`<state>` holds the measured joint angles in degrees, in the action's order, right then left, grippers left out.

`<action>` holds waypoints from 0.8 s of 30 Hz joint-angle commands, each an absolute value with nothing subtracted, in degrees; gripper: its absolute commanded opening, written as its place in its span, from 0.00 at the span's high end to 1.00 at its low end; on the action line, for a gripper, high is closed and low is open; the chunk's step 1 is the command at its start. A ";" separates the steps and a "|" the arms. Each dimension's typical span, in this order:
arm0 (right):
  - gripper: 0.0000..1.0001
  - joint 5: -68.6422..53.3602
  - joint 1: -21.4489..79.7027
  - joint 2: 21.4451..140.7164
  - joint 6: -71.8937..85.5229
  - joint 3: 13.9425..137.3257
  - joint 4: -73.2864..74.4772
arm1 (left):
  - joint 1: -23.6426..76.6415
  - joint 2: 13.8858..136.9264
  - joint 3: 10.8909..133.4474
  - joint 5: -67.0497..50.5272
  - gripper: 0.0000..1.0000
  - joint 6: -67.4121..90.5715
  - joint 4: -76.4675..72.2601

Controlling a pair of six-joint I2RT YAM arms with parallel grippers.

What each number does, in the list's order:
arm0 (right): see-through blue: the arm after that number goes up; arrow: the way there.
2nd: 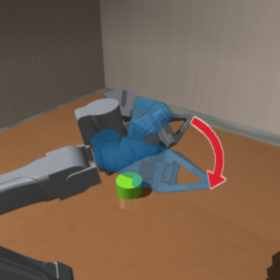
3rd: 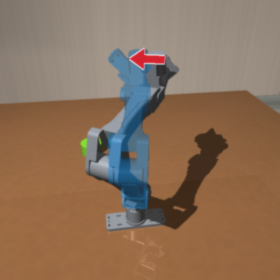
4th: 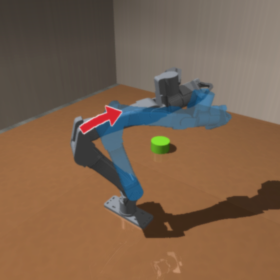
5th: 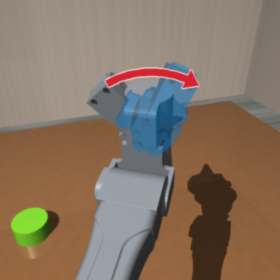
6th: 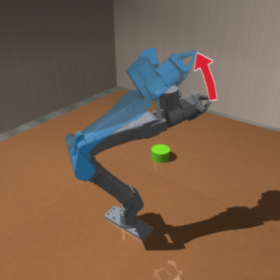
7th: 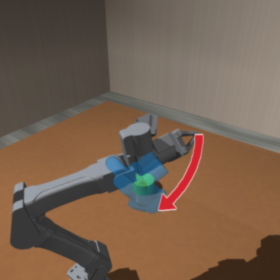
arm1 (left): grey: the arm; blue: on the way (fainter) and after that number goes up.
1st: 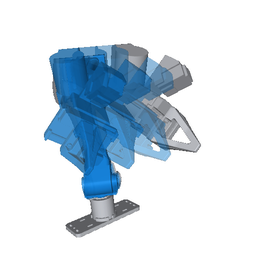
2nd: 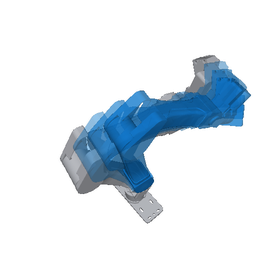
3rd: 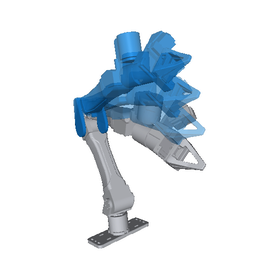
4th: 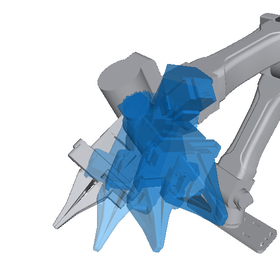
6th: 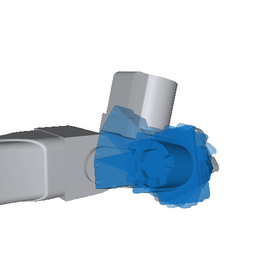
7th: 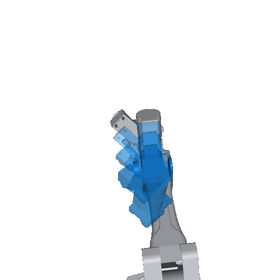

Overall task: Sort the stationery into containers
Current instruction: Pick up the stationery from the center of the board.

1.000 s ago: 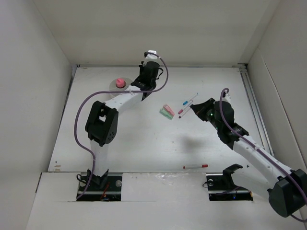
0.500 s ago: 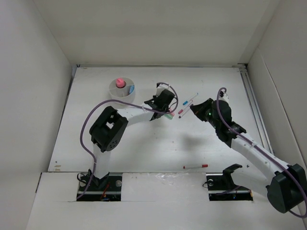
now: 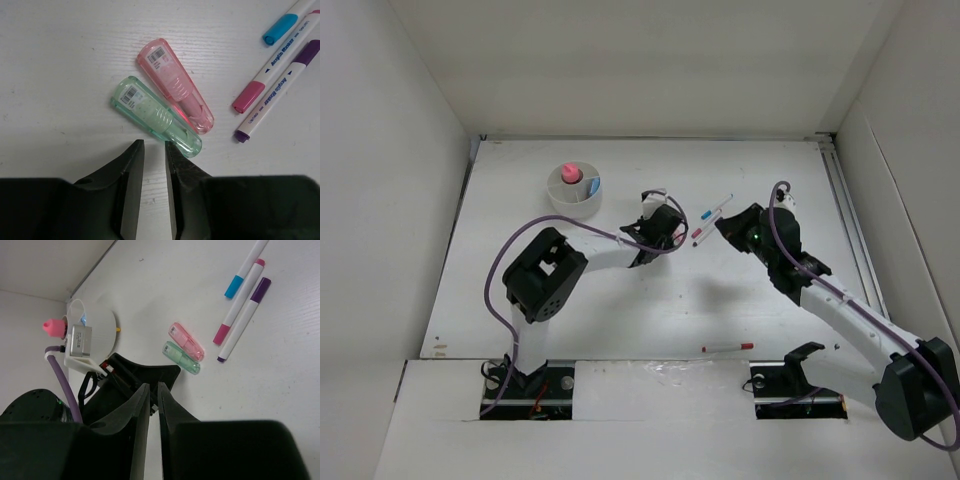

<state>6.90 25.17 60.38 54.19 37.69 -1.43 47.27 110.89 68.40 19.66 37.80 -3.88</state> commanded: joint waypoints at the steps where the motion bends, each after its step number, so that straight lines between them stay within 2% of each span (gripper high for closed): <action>1: 0.81 7.12 25.49 60.29 53.79 40.25 -2.11 | 47.72 105.83 66.18 21.18 0.78 40.25 -7.72; 2: 0.80 7.12 25.49 60.29 53.79 40.25 -2.11 | 47.72 105.82 65.57 21.70 0.73 40.25 -7.73; 8: 0.75 6.06 25.49 60.82 53.79 40.25 -2.11 | 47.72 107.92 67.85 23.64 0.68 41.40 -7.73; 24: 0.71 3.87 25.49 60.29 53.26 40.78 -2.11 | 47.72 116.19 76.64 26.80 0.68 41.40 -2.12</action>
